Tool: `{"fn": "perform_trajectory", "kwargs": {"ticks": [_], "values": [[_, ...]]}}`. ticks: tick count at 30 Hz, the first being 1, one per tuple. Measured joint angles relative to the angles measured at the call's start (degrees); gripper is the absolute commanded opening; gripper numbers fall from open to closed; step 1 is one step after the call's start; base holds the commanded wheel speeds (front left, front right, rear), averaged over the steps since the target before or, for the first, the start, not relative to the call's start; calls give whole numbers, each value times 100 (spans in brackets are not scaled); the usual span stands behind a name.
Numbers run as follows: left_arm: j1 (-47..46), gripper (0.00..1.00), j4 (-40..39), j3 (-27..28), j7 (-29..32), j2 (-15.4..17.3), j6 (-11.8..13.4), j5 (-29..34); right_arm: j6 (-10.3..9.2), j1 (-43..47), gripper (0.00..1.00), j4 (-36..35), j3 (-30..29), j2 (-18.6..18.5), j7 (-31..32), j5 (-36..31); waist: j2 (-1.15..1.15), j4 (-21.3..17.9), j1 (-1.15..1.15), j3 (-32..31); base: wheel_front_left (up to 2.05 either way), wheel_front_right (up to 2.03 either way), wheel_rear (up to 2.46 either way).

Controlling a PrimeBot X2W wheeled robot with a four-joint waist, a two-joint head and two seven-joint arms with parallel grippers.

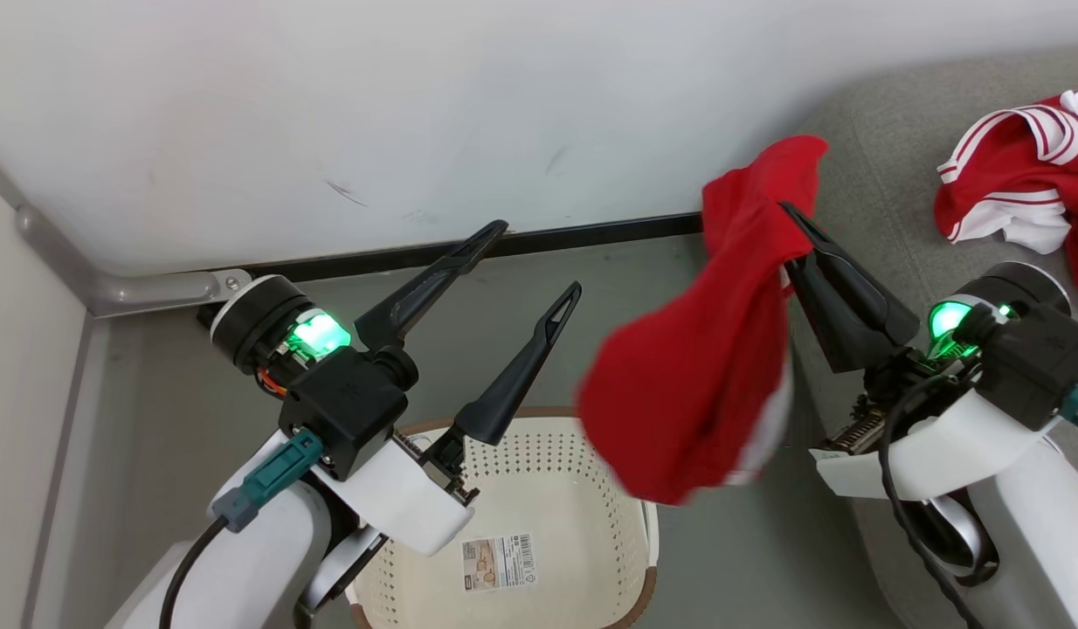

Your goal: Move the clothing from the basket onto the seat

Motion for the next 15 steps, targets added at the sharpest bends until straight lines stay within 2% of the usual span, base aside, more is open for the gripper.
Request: {"fn": "perform_trajectory", "kwargs": {"ticks": [15], "values": [[-4,100,33,-208,10,-26,-91,-101,0,298,0,-259,-592,27,0,-63,0,-312,0,90,0,0,0]]}}
